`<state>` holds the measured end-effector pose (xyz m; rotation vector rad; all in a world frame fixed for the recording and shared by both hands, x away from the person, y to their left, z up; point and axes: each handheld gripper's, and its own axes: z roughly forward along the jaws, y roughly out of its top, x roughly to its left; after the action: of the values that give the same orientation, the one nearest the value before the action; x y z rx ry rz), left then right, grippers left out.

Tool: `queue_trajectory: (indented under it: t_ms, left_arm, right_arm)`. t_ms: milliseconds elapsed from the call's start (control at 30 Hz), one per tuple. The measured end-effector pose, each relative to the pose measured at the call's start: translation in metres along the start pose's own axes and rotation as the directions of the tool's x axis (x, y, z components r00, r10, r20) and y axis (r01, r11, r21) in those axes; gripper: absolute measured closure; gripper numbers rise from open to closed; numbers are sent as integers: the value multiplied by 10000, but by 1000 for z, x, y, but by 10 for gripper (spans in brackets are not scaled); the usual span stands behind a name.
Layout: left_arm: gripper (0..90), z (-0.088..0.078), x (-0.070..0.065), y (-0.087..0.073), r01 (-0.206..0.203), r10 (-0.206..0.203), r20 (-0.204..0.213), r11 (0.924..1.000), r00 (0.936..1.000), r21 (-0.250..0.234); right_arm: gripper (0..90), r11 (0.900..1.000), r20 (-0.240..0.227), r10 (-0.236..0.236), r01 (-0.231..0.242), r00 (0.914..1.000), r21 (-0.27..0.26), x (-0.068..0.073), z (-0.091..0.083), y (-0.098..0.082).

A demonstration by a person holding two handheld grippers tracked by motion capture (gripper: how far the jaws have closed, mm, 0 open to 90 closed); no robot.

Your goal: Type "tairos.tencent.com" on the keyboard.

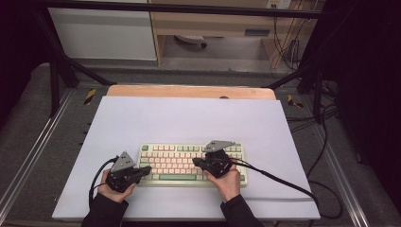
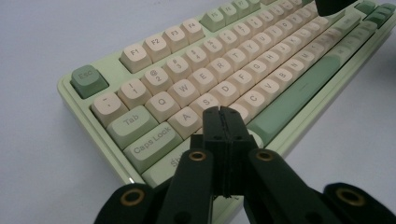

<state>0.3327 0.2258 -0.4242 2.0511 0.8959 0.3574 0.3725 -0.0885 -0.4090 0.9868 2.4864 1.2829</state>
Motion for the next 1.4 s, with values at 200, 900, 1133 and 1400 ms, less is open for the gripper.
queue_trajectory:
  t_ms: [200, 900, 1133, 1400]
  left_arm:
    - [900, 0, 0, 0, -16, 16, 5, 10000, 10000, 6]
    - [900, 0, 0, 0, -26, 26, 14, 10000, 10000, -1]
    - [900, 0, -1, 0, -32, 32, 28, 10000, 10000, -3]
    - [900, 0, -1, 1, -40, 40, 39, 10000, 10000, -19]
  right_arm:
    - [900, 10000, -178, -65, 66, 9998, 38, 5, 3, -2]
    - [900, 9987, -437, -96, 117, 9990, 493, 14, 23, -10]
    - [900, 9987, -404, -96, 116, 9991, 506, 14, 25, -11]
    - [900, 9986, -418, -151, 172, 9990, 507, 14, 25, -12]
